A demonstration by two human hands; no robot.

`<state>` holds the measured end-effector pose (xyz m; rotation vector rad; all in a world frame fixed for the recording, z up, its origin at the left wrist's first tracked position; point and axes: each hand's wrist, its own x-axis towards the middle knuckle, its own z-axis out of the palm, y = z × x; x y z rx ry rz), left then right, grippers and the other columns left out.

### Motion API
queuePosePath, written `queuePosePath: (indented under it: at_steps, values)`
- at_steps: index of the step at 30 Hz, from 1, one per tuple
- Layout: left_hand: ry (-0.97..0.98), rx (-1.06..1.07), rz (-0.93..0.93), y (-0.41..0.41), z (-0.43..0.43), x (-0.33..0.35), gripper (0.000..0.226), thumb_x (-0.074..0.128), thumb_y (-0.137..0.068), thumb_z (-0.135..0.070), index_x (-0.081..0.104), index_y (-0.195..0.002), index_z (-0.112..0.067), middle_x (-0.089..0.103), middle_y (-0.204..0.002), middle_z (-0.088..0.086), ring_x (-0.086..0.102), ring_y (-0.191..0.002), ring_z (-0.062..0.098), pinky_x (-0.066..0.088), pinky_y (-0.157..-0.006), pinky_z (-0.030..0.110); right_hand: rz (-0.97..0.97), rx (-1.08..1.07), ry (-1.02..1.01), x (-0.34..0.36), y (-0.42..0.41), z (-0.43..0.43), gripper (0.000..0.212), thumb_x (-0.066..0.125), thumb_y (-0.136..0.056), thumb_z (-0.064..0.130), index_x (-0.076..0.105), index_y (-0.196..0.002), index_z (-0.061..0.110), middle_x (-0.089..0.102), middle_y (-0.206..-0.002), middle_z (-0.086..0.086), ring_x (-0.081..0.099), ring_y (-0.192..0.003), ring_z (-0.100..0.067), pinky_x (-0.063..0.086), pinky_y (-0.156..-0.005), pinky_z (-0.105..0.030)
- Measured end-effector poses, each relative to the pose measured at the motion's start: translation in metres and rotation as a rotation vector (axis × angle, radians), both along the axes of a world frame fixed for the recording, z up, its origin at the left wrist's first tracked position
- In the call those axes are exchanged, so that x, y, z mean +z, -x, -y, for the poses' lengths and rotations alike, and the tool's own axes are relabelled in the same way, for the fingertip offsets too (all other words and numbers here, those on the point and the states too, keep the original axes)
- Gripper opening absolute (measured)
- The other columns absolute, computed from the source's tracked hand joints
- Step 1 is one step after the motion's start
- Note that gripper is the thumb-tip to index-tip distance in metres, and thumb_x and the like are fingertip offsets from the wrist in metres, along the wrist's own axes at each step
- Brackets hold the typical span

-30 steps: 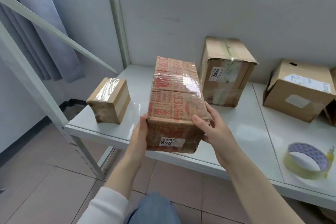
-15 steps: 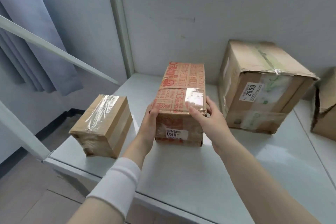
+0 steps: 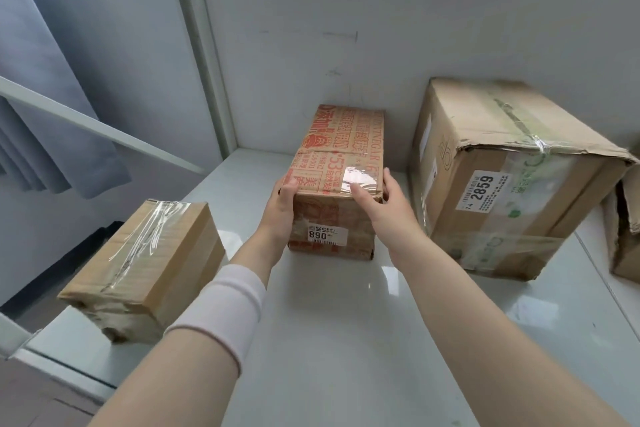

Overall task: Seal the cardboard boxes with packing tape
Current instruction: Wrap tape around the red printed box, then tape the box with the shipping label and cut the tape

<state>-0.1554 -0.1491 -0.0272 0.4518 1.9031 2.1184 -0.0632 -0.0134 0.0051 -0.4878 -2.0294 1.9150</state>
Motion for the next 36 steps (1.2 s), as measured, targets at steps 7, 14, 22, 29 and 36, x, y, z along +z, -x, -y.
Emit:
queuePosePath:
  at_steps: [7,14,22,29,36]
  values:
    - [0.038,-0.002,0.006,-0.003,0.0,0.005,0.046,0.036,-0.093,-0.048,0.052,-0.129,-0.027,0.066,-0.12,0.001,0.064,-0.108,0.017,0.051,-0.086,0.032,0.012,-0.005,0.03,0.0,0.003,-0.001,0.082,0.061,-0.088,0.038,0.009,-0.15,0.027,0.032,-0.15,0.009,0.032,-0.136,-0.013,0.029,-0.101,-0.027]
    - [0.322,0.524,-0.284,-0.053,0.003,0.025,0.046,0.038,-0.099,-0.041,0.044,-0.135,-0.013,0.043,-0.141,0.008,0.04,-0.13,0.018,0.034,-0.106,0.031,0.098,0.032,-0.123,0.018,-0.046,0.002,0.082,0.054,-0.088,0.048,0.008,-0.15,0.022,0.018,-0.156,0.005,0.021,-0.142,-0.016,0.023,-0.111,-0.032]
    - [0.746,0.188,-1.352,-0.154,-0.057,0.066,0.037,0.044,-0.081,-0.025,0.051,-0.116,-0.012,0.053,-0.133,0.017,0.04,-0.13,0.036,0.022,-0.109,0.044,0.146,-0.148,-0.908,0.034,-0.197,-0.057,0.054,0.056,-0.091,0.029,0.04,-0.14,0.011,0.044,-0.142,-0.003,0.041,-0.131,-0.017,0.036,-0.106,-0.031]
    - [0.856,-0.098,-1.609,-0.271,-0.172,0.103,0.036,0.065,-0.067,-0.016,0.068,-0.101,-0.005,0.064,-0.116,0.018,0.058,-0.115,0.038,0.038,-0.104,0.048,0.423,-0.358,-1.428,0.047,-0.32,-0.151,0.065,0.092,-0.043,0.021,0.07,-0.101,0.002,0.071,-0.096,-0.015,0.069,-0.089,-0.035,0.056,-0.067,-0.045]
    - [0.827,-0.279,-1.604,-0.327,-0.265,0.098,0.046,0.083,-0.054,-0.014,0.069,-0.097,-0.003,0.065,-0.113,0.021,0.059,-0.112,0.042,0.04,-0.095,0.06,0.668,-0.428,-1.441,0.051,-0.388,-0.211,0.064,0.067,-0.081,0.031,0.045,-0.136,0.006,0.049,-0.137,-0.015,0.044,-0.13,-0.032,0.037,-0.102,-0.045]
